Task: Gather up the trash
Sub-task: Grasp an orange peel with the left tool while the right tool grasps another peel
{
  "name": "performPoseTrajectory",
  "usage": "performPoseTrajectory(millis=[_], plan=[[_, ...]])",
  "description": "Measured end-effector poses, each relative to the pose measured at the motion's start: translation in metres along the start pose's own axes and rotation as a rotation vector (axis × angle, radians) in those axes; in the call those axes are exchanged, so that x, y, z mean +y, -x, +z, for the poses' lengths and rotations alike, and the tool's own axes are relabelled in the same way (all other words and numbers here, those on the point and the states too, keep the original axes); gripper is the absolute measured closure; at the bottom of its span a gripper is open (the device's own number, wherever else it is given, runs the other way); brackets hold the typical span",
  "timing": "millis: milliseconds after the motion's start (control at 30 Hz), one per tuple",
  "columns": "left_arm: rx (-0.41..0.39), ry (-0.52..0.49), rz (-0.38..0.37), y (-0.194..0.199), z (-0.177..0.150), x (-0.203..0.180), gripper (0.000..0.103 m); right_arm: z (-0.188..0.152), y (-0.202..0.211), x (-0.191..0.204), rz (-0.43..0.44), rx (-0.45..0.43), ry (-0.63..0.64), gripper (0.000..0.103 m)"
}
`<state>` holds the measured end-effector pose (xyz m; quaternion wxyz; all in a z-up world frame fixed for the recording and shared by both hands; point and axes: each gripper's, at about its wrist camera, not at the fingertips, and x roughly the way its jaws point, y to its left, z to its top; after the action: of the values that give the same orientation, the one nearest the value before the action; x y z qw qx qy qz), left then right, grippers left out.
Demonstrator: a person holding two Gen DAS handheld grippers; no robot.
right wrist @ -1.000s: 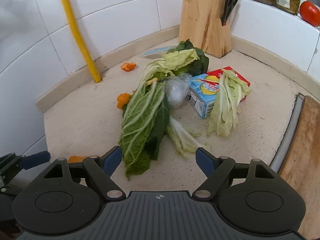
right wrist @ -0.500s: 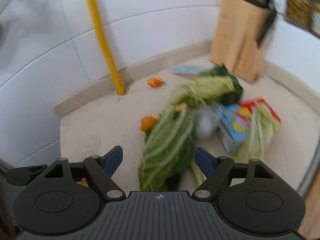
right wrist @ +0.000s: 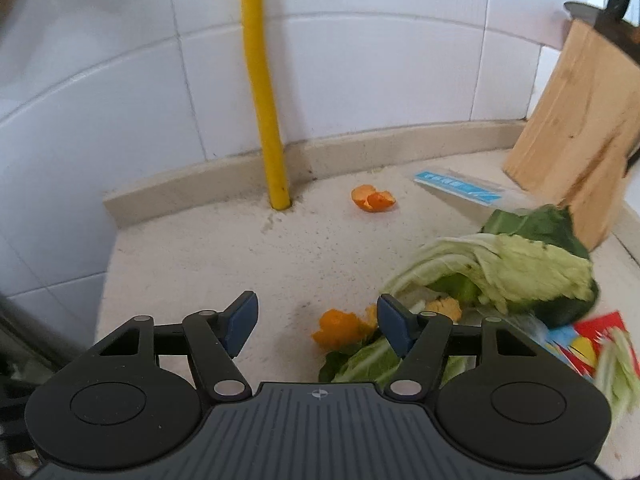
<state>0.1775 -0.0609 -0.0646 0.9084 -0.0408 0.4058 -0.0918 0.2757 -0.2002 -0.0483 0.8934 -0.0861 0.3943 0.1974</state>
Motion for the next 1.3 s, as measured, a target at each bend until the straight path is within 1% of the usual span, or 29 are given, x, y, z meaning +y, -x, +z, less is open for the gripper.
performPoseTrajectory(millis=[100, 167, 200, 233, 300, 367, 400, 500, 633, 767, 833, 867, 900, 933, 1000, 1033, 1067, 1100, 1200, 1233, 1300], plan=[[-0.008, -0.01, 0.013, 0.0, -0.001, -0.002, 0.071, 0.001, -0.019, -0.006, -0.015, 0.041, 0.0, 0.029], [-0.009, -0.015, 0.019, 0.001, -0.002, -0.003, 0.071, 0.0, -0.024, -0.007, -0.01, 0.058, 0.009, 0.03], [-0.011, -0.013, 0.025, 0.001, -0.002, -0.003, 0.074, -0.001, -0.024, -0.007, -0.018, 0.062, 0.014, 0.035], [-0.013, -0.009, 0.029, 0.002, -0.002, -0.003, 0.08, -0.002, -0.023, -0.006, -0.033, 0.067, 0.021, 0.039], [-0.012, 0.0, 0.019, 0.002, -0.001, -0.001, 0.087, -0.004, -0.017, -0.007, -0.066, 0.074, 0.023, 0.063], [-0.009, 0.006, 0.016, 0.003, -0.001, 0.0, 0.088, -0.006, -0.01, -0.014, -0.057, 0.081, -0.01, 0.073], [-0.009, 0.01, 0.015, 0.004, -0.002, 0.0, 0.089, -0.007, -0.007, -0.018, -0.045, 0.084, -0.032, 0.075], [-0.011, 0.013, 0.026, 0.006, -0.002, 0.003, 0.089, -0.008, 0.003, -0.021, -0.035, 0.077, -0.071, 0.078], [-0.015, 0.035, 0.037, 0.004, -0.001, 0.01, 0.089, -0.009, 0.022, -0.015, 0.04, 0.054, -0.088, 0.079], [-0.016, 0.045, 0.044, 0.001, -0.002, 0.01, 0.089, -0.01, 0.03, -0.008, 0.115, 0.05, -0.095, 0.079], [-0.02, 0.036, 0.05, 0.001, -0.003, 0.008, 0.087, -0.012, 0.026, -0.002, 0.123, 0.06, -0.066, 0.079], [-0.02, 0.033, 0.052, 0.002, -0.004, 0.007, 0.086, -0.014, 0.022, 0.0, 0.125, 0.072, -0.058, 0.076], [-0.021, 0.034, 0.052, 0.002, -0.005, 0.007, 0.081, -0.016, 0.018, 0.001, 0.129, 0.081, -0.057, 0.07], [-0.023, 0.035, 0.056, 0.002, -0.005, 0.007, 0.074, -0.018, 0.015, 0.002, 0.132, 0.095, -0.046, 0.069], [-0.028, 0.032, 0.074, 0.003, -0.006, 0.007, 0.064, -0.021, 0.014, 0.003, 0.122, 0.095, -0.043, 0.052], [-0.029, 0.025, 0.082, 0.003, -0.007, 0.005, 0.063, -0.022, 0.014, 0.003, 0.125, 0.094, -0.039, 0.049], [-0.029, 0.016, 0.087, 0.003, -0.008, 0.004, 0.063, -0.022, 0.014, 0.003, 0.125, 0.091, -0.038, 0.044], [-0.027, 0.007, 0.091, 0.003, -0.008, 0.003, 0.062, -0.022, 0.014, 0.003, 0.122, 0.085, -0.037, 0.04], [-0.027, -0.006, 0.097, 0.004, -0.009, -0.001, 0.058, -0.021, 0.017, 0.007, 0.104, 0.07, -0.008, 0.036], [-0.03, -0.009, 0.098, 0.004, -0.009, -0.002, 0.057, -0.021, 0.021, 0.01, 0.097, 0.052, 0.009, 0.034], [-0.034, -0.019, 0.106, 0.004, -0.009, -0.004, 0.057, -0.021, 0.029, 0.015, 0.091, 0.013, 0.054, 0.022]])
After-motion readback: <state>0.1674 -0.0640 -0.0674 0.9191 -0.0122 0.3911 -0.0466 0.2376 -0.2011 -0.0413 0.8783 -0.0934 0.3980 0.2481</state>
